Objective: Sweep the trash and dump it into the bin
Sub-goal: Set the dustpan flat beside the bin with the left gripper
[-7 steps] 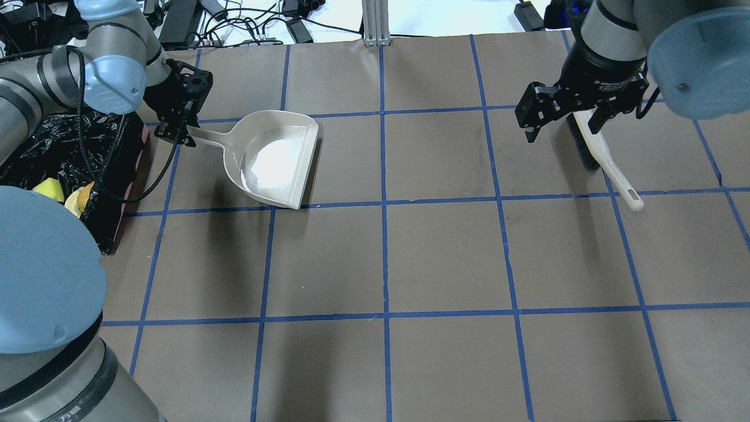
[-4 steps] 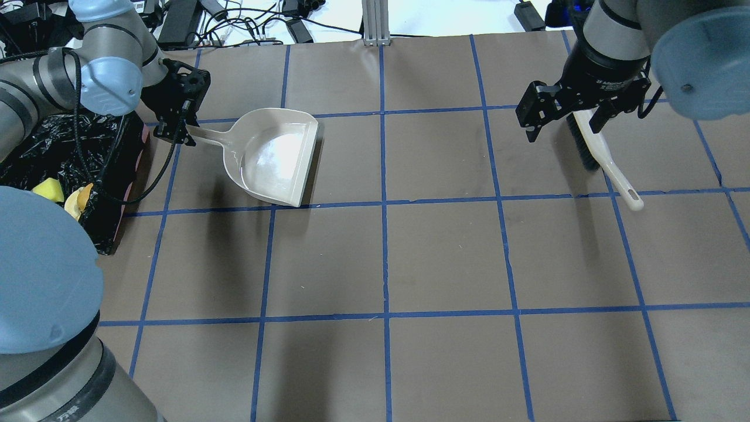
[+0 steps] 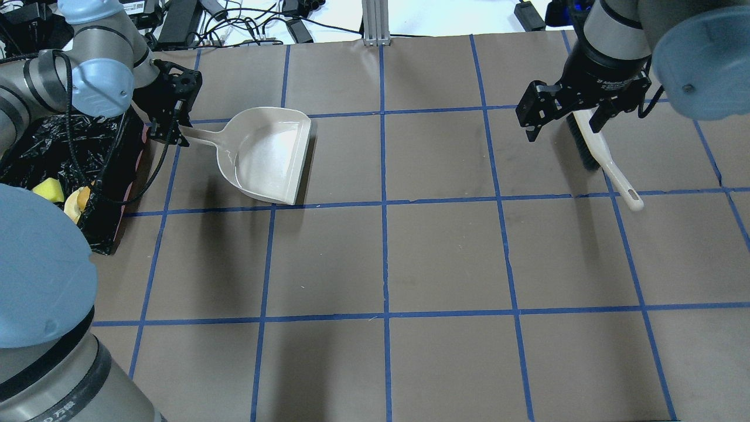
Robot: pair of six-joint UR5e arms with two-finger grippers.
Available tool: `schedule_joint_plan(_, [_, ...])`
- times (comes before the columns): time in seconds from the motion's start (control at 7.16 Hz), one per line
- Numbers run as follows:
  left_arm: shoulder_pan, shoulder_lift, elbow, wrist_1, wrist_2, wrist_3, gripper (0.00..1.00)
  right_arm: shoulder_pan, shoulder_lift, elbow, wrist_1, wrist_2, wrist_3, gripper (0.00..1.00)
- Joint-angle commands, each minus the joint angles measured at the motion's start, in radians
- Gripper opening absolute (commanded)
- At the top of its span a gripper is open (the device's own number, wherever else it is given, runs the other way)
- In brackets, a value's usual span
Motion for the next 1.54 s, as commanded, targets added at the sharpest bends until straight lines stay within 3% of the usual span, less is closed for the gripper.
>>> schedule_joint_plan(0.0, [-0.003,-0.006,-0.001,0.003,0.001,-0.002,0.1,0.0,0.0,0.0,0.001,-0.001,0.0,1.0])
schedule_joint_plan(0.14, [-0.003,-0.006,-0.001,0.007,0.001,-0.002,0.36,0.0,0.0,0.0,0.001,-0.003,0.0,1.0])
schedule_joint_plan(0.28, [-0.003,-0.006,-0.001,0.016,-0.001,-0.005,0.73,0.0,0.0,0.0,0.001,-0.002,0.0,1.0])
schedule_joint_plan(0.42, [-0.002,-0.005,-0.001,0.016,-0.001,-0.008,0.82,0.0,0.0,0.0,0.001,-0.001,0.0,1.0])
schedule_joint_plan(0.84, [-0.002,0.01,0.002,0.015,-0.001,-0.025,0.84,0.0,0.0,0.0,0.001,-0.001,0.0,1.0])
schedule_joint_plan(1.4, [-0.035,0.072,0.014,0.0,-0.053,-0.244,0.83,0.0,0.0,0.0,0.001,-0.001,0.0,1.0])
